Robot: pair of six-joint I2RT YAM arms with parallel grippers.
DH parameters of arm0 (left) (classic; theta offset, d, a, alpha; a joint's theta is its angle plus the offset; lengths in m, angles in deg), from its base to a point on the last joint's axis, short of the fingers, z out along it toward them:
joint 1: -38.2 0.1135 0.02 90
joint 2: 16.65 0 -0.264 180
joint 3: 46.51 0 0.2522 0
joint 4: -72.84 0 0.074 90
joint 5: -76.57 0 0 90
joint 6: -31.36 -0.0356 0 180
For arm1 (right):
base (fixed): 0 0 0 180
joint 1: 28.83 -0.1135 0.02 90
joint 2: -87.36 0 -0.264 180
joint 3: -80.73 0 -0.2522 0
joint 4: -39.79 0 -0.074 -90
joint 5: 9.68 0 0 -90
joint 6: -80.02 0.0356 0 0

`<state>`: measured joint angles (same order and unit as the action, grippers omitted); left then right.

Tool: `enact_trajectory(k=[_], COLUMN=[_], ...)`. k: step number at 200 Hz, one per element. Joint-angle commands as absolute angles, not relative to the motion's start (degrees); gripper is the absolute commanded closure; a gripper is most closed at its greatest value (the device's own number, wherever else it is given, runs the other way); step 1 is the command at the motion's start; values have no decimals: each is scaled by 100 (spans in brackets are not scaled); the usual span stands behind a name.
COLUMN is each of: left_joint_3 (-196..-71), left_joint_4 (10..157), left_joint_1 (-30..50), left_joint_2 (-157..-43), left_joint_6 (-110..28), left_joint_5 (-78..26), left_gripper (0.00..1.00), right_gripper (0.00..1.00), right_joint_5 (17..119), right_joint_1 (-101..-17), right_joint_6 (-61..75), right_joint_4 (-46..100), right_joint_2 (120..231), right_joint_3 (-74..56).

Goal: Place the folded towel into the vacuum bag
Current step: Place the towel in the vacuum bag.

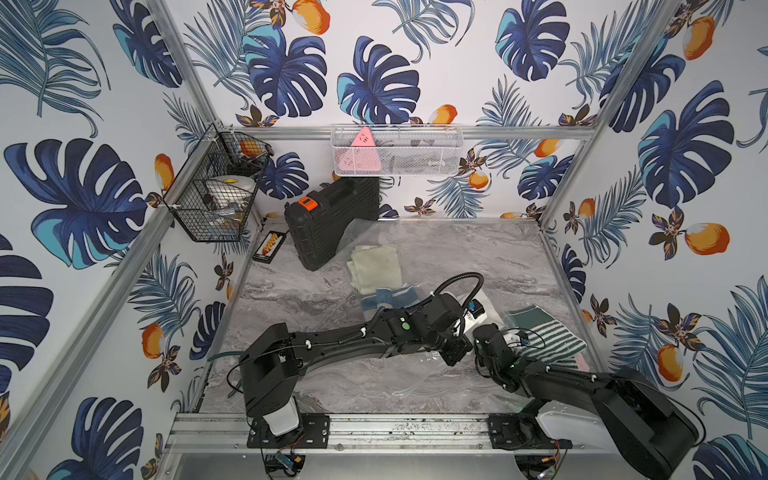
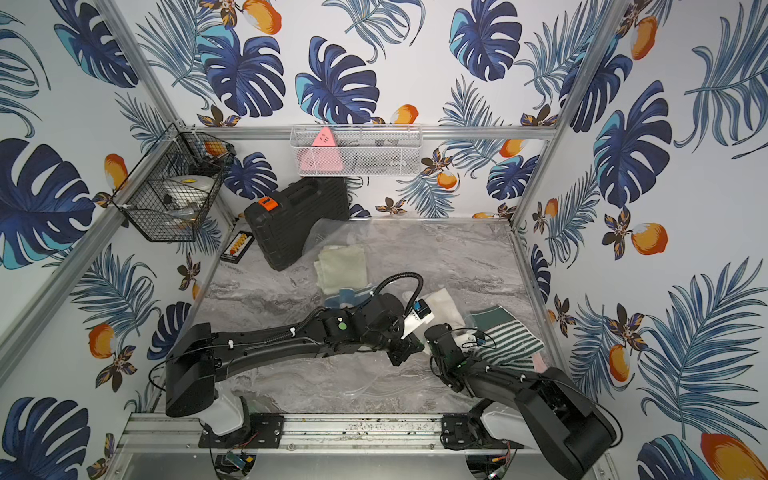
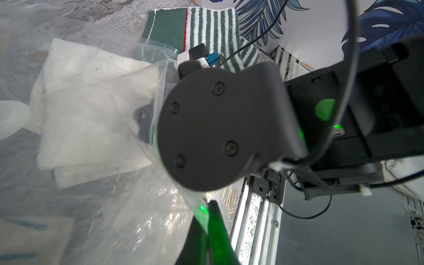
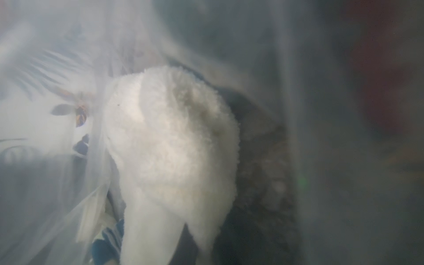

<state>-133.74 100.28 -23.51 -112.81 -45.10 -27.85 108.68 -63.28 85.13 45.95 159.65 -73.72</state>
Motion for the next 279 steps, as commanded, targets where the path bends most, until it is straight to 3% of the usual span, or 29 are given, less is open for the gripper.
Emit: enact_trajectory(k=[1, 56, 74, 86, 108, 127, 153, 174, 195, 217, 255, 267, 279], left_joint_3=[-13535, -13589, -13568, -13543, -13468, -13467, -13536, -13602, -13631, -13630, -13648, -13623, -13591], left_joint_4=[10013, 10181, 10186, 10191, 10156, 10129, 10044, 9987, 9970, 10030, 10120, 10094, 10099], left_joint_1=[-2394, -2169, -2106, -2087, -2055, -2042, -2050, -2060, -2060, -2060, -2043, -2026, -2003], left_joint_2=[-11306, -11315, -11341, -11342, -11317, -11314, -11350, -11399, -11404, -11386, -11443, -11456, -11441], left_joint_6=[-4723, -4880, -4902, -4906, -4899, -4871, -4785, -4718, -4698, -4737, -4834, -4826, -4818], left_joint_5=[-3051, -3026, -3036, -3049, -3040, -3087, -3208, -3329, -3352, -3371, -3374, -3374, -3342], left_gripper=[100, 100, 100, 100, 100, 100, 100, 100, 100, 100, 100, 100, 100], right_gripper=[100, 98, 88, 73, 57, 60, 79, 93, 98, 100, 98, 92, 78], right_joint_5=[10809, 10603, 10398, 10262, 10028, 10146, 10360, 10336, 10364, 10474, 10279, 10212, 10119], right_joint_1=[-6435, -6583, -6583, -6583, -6583, -6583, -6566, -6565, -6565, -6548, -6468, -6420, -6381], right_joint_6=[8805, 8402, 8232, 8306, 8466, 8576, 8458, 8525, 8675, 8564, 8123, 8031, 8089], right_joint_4=[5895, 7166, 7814, 8236, 8099, 7150, 6221, 6642, 7725, 8654, 8528, 8474, 8511], right_joint_2=[16711, 17962, 18391, 18546, 18169, 17484, 16972, 17508, 18476, 19311, 19696, 19683, 19588], right_joint_3=[-7182, -6506, -6557, -6746, -7164, -7401, -7272, -7060, -6906, -6619, -5903, -5844, -5964])
